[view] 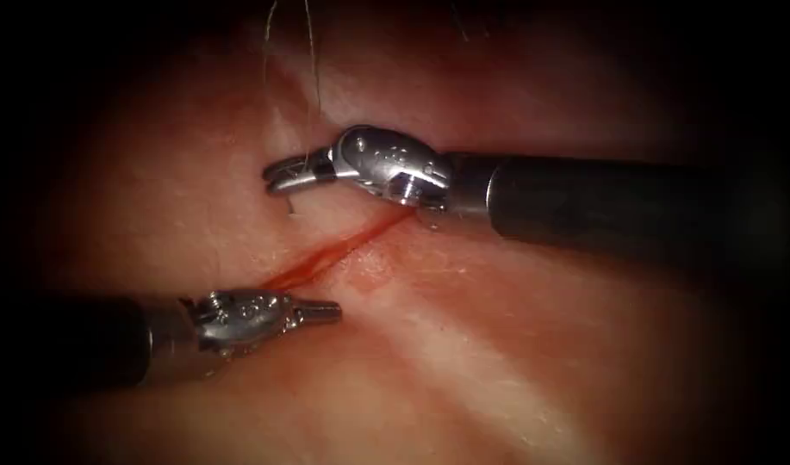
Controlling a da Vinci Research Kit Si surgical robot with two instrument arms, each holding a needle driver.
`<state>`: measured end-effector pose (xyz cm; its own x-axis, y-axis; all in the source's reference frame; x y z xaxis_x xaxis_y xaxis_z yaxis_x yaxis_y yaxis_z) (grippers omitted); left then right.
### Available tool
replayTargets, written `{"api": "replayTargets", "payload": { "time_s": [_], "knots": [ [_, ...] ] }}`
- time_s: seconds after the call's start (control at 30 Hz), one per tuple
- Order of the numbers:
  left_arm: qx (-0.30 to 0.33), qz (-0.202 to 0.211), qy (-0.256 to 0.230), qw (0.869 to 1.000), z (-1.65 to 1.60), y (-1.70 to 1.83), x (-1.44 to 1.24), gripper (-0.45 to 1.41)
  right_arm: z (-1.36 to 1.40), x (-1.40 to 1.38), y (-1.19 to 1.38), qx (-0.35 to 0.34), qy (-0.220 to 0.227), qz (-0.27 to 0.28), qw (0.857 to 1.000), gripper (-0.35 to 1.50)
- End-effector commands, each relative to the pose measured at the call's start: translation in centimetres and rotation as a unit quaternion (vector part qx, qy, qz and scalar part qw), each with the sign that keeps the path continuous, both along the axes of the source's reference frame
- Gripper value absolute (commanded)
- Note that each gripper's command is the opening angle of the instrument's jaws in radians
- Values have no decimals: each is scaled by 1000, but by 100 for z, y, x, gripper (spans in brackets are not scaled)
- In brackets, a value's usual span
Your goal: Wound Closure
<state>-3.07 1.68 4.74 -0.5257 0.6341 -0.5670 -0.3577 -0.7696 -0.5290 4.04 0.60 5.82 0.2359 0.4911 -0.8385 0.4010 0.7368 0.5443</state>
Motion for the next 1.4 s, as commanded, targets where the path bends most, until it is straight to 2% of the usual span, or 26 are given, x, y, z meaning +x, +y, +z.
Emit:
{"api": "replayTargets", "payload": {
  "time_s": [0.03, 0.43, 0.83, 1.2, 1.4],
  "knots": [
    [0, 0, -1, 1000, 6, -2, -5, -6, 1, 9, 3, 8, -4, -2, 1000, -35],
    [0, 0, 0, 1000, 7, -2, -5, -6, 10, 7, 0, 86, -45, -26, 995, -35],
    [0, 2, 0, 1000, 8, -3, -6, -6, 10, 5, -3, 119, -57, -45, 990, -35],
    [0, 2, 1, 1000, 10, -4, -7, -8, 15, 0, -25, 152, -67, -85, 982, -35],
    [0, 2, 1, 1000, 10, -4, -7, -8, 15, 5, -19, 149, -72, -70, 984, -35]
  ]
}}
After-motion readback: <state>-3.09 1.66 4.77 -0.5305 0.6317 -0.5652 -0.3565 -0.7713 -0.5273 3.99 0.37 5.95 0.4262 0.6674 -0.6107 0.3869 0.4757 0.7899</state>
